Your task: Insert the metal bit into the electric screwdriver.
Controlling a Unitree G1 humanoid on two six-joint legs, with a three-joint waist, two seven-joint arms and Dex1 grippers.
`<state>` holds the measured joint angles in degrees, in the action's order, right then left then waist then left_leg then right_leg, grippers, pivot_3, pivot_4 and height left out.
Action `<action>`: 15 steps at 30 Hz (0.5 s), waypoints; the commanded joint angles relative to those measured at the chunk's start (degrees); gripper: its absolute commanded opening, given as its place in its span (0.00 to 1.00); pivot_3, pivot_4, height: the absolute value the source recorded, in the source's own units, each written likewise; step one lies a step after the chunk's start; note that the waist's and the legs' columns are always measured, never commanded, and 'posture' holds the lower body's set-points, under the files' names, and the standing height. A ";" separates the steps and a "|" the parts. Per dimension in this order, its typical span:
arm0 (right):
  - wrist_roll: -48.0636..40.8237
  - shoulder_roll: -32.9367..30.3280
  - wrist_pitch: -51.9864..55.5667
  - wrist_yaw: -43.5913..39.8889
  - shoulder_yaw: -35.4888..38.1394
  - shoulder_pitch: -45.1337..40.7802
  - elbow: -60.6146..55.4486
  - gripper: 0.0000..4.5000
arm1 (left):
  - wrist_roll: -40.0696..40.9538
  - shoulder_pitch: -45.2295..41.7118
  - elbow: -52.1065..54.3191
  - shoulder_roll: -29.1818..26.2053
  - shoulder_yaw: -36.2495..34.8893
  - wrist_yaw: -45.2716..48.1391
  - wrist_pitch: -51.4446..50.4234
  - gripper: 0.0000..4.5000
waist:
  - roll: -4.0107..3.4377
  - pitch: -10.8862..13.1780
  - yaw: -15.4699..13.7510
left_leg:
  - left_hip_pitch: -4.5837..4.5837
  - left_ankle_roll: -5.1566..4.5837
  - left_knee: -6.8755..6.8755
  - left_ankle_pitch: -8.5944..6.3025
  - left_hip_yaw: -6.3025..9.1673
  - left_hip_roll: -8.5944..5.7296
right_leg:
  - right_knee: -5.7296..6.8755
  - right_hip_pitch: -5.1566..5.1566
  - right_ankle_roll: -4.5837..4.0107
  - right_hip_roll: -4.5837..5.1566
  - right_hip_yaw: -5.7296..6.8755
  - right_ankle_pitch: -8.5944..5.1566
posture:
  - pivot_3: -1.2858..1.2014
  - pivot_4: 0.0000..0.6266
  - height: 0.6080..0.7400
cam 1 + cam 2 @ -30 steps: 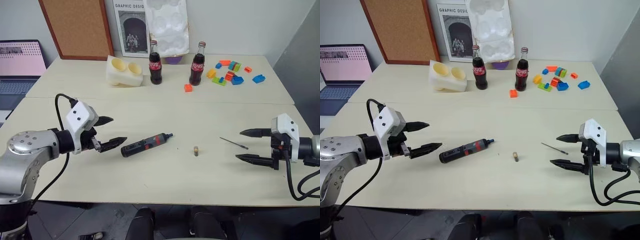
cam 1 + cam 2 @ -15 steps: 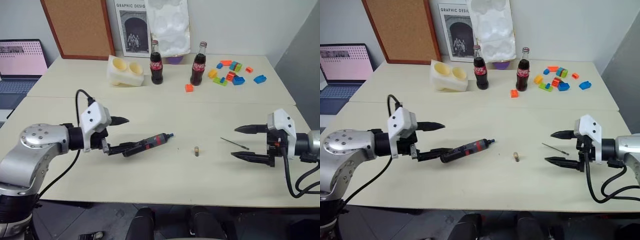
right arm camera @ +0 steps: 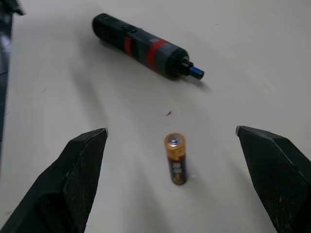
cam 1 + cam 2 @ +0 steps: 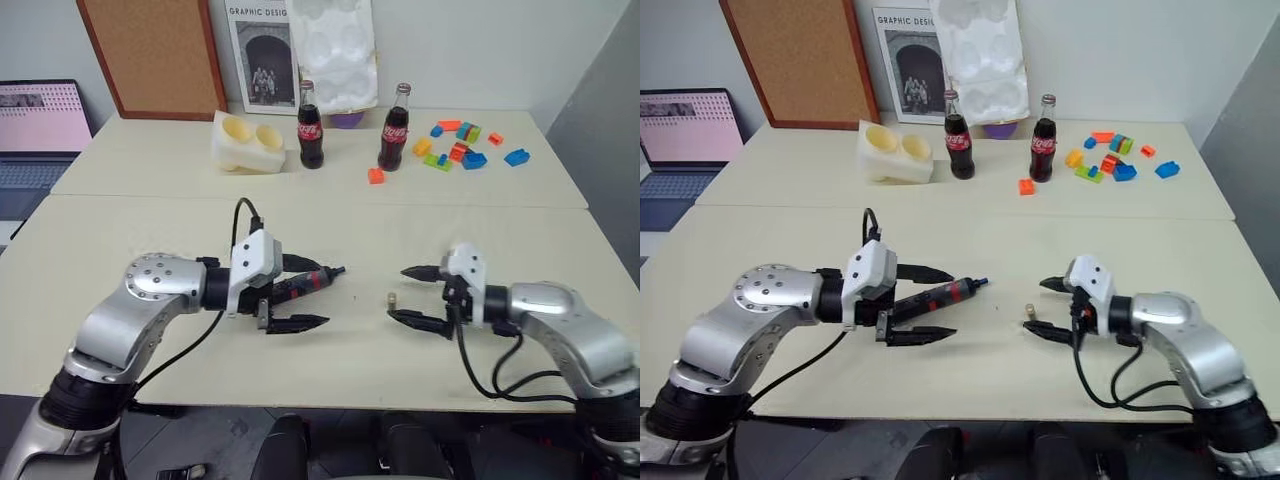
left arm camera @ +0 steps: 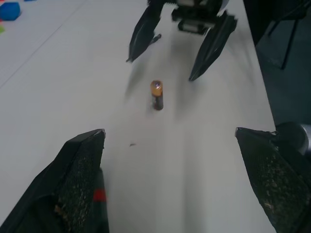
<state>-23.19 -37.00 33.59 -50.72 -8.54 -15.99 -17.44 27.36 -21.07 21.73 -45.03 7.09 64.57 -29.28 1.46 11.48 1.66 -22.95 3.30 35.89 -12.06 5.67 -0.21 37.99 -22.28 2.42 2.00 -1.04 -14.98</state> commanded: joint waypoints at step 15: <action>5.30 3.07 -7.58 -2.34 -1.87 -0.88 7.77 0.48 | -1.61 0.41 -0.41 -0.14 -0.13 1.80 3.28 1.00 | 0.00 0.00 0.01 | 0.00 0.00 -0.01 0.00 0.05 0.00 | 0.01 0.01 0.00 -0.03 0.01 0.00 | 0.52 0.24 1.00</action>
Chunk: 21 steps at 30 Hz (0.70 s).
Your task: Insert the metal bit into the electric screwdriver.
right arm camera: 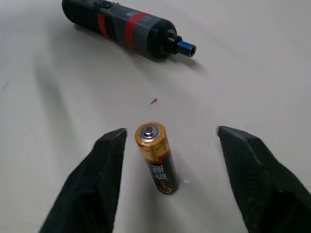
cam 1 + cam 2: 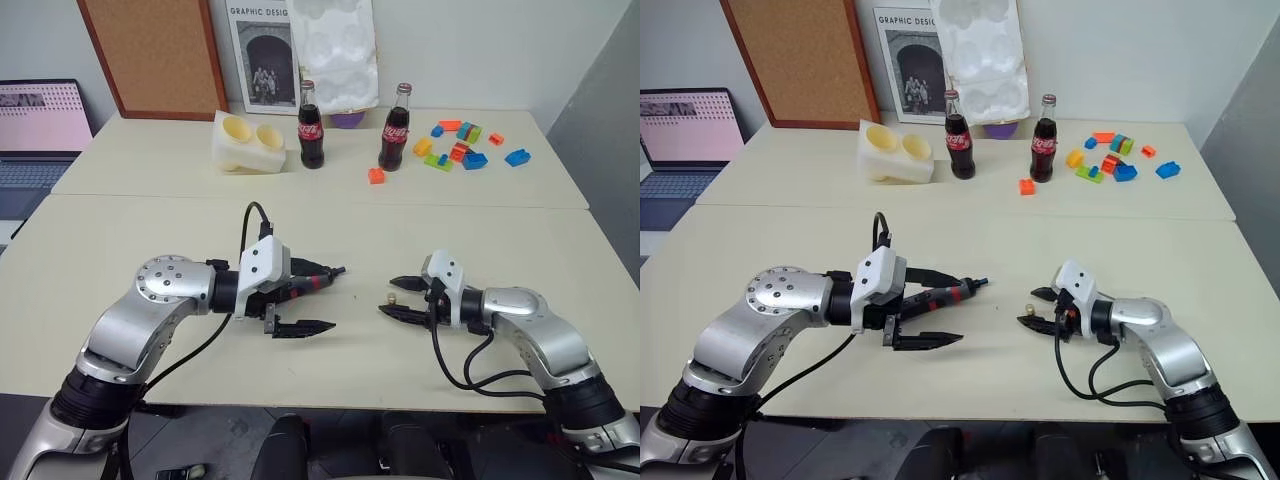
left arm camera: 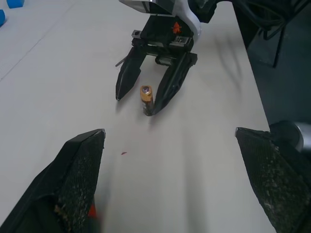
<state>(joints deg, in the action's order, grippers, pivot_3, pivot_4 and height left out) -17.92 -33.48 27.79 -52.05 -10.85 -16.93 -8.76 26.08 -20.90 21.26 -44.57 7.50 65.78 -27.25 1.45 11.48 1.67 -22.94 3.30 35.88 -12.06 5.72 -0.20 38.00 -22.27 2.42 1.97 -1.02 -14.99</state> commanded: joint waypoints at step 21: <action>11.25 -24.14 -9.55 0.79 12.55 -1.29 8.77 0.07 | -6.22 -14.01 -12.93 13.59 9.75 1.97 7.43 1.00 | -0.05 0.03 -0.94 | -0.04 0.00 0.15 0.00 -0.12 -0.13 | -0.13 0.09 0.12 0.10 -0.05 0.07 | 0.52 0.24 1.00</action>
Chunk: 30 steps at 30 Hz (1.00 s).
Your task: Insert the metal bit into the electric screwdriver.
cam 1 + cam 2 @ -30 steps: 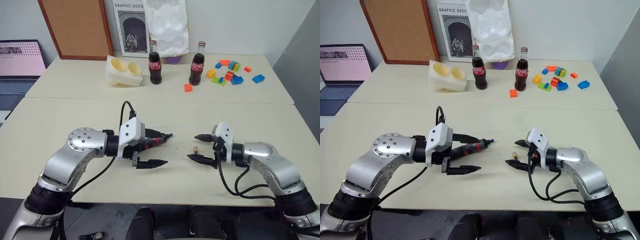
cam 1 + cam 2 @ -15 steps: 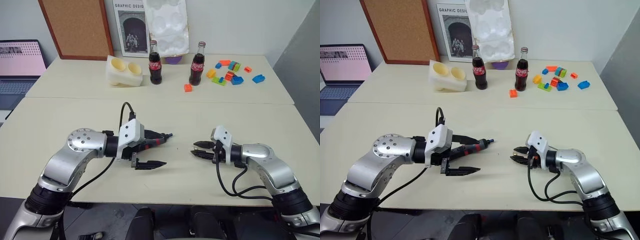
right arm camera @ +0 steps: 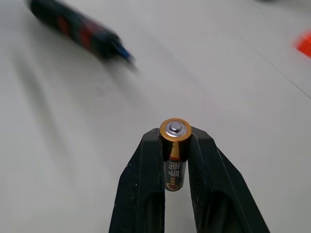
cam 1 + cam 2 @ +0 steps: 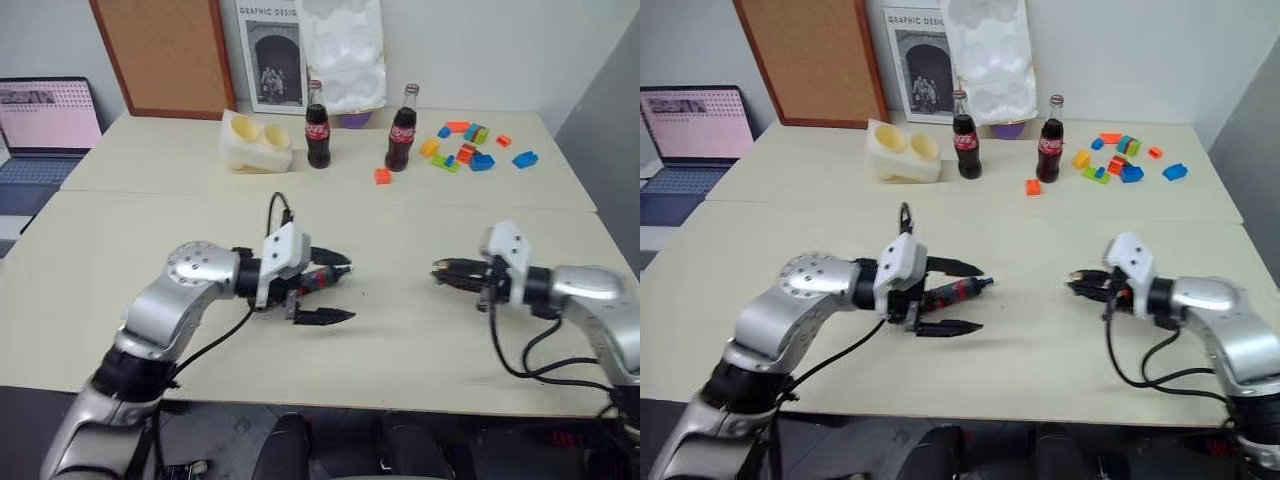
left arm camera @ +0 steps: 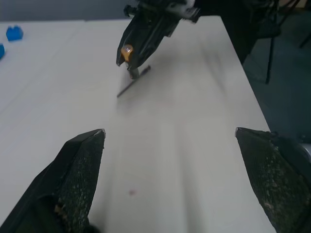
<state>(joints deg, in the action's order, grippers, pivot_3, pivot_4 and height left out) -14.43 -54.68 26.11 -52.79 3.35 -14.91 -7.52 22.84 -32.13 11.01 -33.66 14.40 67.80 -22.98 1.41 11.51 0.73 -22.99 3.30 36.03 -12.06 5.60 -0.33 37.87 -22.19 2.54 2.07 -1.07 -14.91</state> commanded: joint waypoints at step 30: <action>22.69 -0.70 -26.79 -2.21 -10.34 -18.95 30.02 0.89 | -11.68 -9.59 -13.94 14.35 2.24 -9.14 4.10 1.00 | -0.19 0.07 1.14 | 0.10 -0.01 -0.04 0.01 -0.30 -0.01 | 0.13 -0.11 0.16 -0.05 -0.44 0.10 | 0.52 0.24 1.00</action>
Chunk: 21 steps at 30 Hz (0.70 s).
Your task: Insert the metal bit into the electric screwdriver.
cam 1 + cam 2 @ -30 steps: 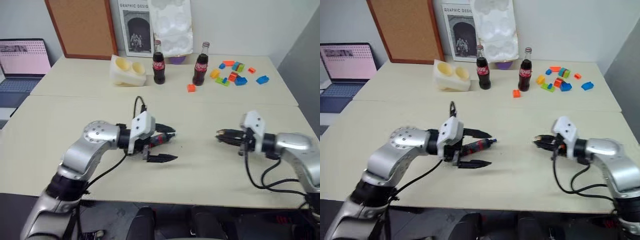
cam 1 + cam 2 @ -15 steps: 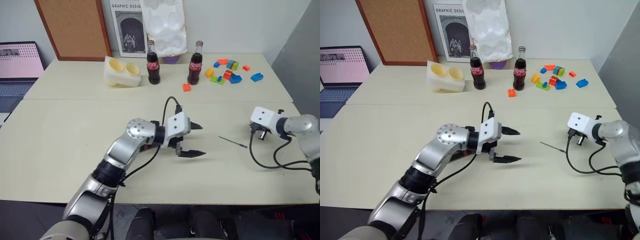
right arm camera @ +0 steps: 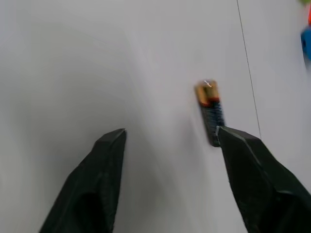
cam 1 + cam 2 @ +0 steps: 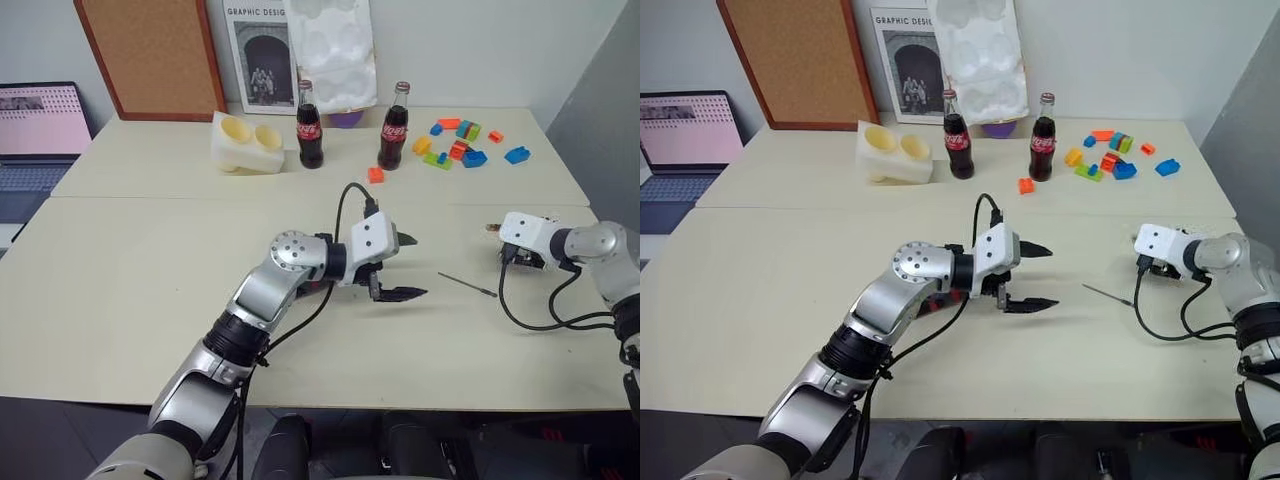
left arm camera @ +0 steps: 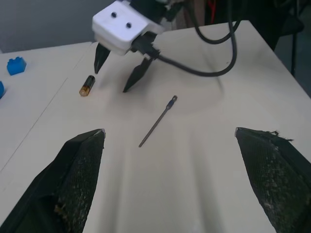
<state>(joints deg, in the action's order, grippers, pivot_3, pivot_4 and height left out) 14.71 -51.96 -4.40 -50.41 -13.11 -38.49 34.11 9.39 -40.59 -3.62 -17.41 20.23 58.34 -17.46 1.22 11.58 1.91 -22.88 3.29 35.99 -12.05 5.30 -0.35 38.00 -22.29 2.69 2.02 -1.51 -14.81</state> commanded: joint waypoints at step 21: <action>-52.19 -0.28 47.39 -0.89 26.57 36.68 -79.64 0.89 | -7.28 -10.82 -2.90 -24.87 3.35 17.24 -15.72 1.00 | 0.01 0.08 -0.39 | -0.19 0.00 0.04 0.00 0.33 0.04 | -0.16 0.03 0.04 0.00 0.35 -0.01 | 0.52 0.24 1.00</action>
<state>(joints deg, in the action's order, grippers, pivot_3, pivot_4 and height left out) -35.90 -53.10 42.53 -53.46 13.92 -2.12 -42.71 3.02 -50.15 -9.11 -42.55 22.13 74.61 -31.27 1.23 11.66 1.52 -23.09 3.29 36.01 -12.06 5.66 -0.31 37.83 -22.26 2.75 2.02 -1.14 -14.84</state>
